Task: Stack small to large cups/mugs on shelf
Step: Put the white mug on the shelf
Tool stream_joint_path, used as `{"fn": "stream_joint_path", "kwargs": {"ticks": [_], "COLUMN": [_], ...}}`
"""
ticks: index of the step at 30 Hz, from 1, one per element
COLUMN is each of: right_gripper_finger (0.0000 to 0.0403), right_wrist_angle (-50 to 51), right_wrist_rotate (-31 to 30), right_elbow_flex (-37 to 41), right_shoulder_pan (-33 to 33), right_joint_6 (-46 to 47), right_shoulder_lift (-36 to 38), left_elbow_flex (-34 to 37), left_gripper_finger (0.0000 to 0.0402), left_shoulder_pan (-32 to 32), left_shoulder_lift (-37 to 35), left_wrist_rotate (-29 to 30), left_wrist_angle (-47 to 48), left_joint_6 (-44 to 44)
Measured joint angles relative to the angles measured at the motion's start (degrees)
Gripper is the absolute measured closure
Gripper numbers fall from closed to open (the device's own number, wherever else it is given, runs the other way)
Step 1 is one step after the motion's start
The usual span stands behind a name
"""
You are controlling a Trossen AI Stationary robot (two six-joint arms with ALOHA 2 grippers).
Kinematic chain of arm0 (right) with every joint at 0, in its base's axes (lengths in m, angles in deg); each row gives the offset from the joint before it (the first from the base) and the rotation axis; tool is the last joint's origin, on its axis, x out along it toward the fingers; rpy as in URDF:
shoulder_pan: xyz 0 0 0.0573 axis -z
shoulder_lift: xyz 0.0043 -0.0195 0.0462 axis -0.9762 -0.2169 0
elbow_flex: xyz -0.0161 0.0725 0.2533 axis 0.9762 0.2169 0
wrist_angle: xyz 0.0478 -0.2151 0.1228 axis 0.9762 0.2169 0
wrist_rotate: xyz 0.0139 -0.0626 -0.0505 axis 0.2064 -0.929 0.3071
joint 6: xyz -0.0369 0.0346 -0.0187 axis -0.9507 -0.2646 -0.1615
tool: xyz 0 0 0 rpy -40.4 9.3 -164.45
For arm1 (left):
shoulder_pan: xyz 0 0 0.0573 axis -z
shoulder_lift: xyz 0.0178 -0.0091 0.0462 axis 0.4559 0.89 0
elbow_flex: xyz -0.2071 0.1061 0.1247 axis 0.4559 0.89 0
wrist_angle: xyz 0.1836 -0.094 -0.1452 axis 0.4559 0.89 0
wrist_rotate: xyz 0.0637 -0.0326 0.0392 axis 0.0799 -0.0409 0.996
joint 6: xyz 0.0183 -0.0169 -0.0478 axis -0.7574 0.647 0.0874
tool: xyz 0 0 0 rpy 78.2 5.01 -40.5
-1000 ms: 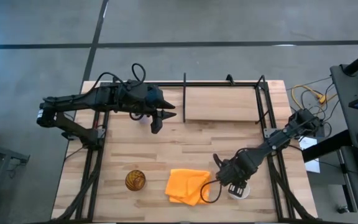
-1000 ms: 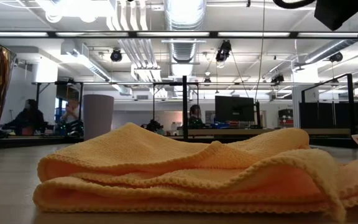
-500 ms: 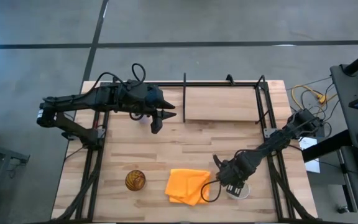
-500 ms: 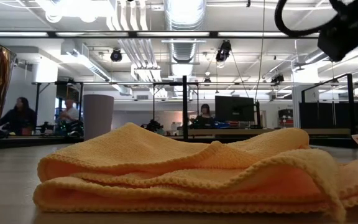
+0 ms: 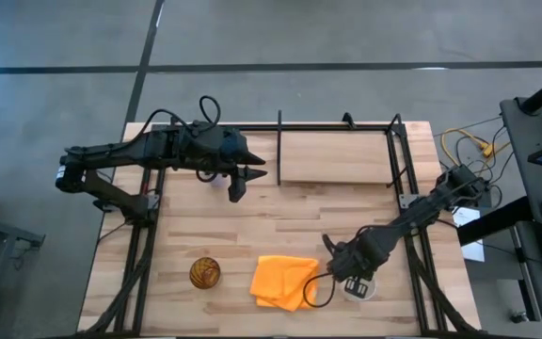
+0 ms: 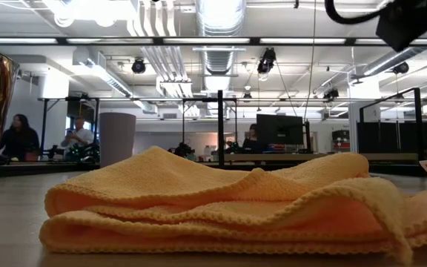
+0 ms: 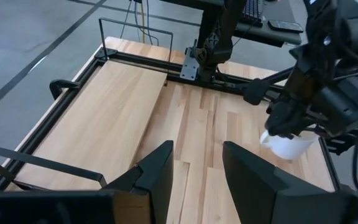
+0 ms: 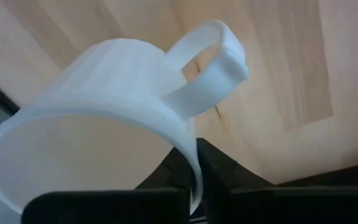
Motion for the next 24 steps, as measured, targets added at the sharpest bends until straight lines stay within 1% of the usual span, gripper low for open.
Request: {"fn": "stream_joint_path", "kwargs": {"ticks": [2,3,6,9,12,14,17,24], "right_gripper_finger": [0.0393,0.0393,0.0393,0.0393,0.0394,0.0394,0.0394,0.0394], "right_wrist_angle": [3.1,5.2,11.0,17.2,21.2,22.6,23.1,23.1], "right_wrist_rotate": [-1.6,-3.4,-12.0,-20.8,-27.0,-30.1,-32.4,-32.4], "right_elbow_flex": [-2.1,-3.3,-6.9,-10.5,-14.2,-16.6,-20.2,-25.4], "right_shoulder_pan": [0.0,0.1,1.4,4.7,9.0,12.4,18.3,32.7], "right_joint_6": [-0.7,-1.2,-1.7,-2.5,-4.6,-6.5,-10.7,-24.0], "right_shoulder_lift": [0.0,0.0,0.0,0.0,0.0,0.0,0.0,0.0], "left_elbow_flex": [0.0,0.0,0.0,0.0,0.0,0.0,-0.3,-1.2], "left_gripper_finger": [0.0276,0.0276,0.0276,0.0276,0.0276,0.0276,0.0276,0.0276], "left_shoulder_pan": [0.0,0.0,0.0,0.0,0.0,0.0,0.0,0.0], "left_shoulder_lift": [0.0,0.0,0.0,0.0,0.0,0.0,0.0,-0.6], "left_wrist_rotate": [0.0,0.0,0.0,0.0,0.0,0.0,0.0,-0.1], "left_wrist_angle": [0.0,0.0,-0.1,-0.7,-1.0,-1.3,-1.9,-1.8], "left_joint_6": [0.0,0.0,0.0,0.0,0.0,0.1,0.1,0.2]}}
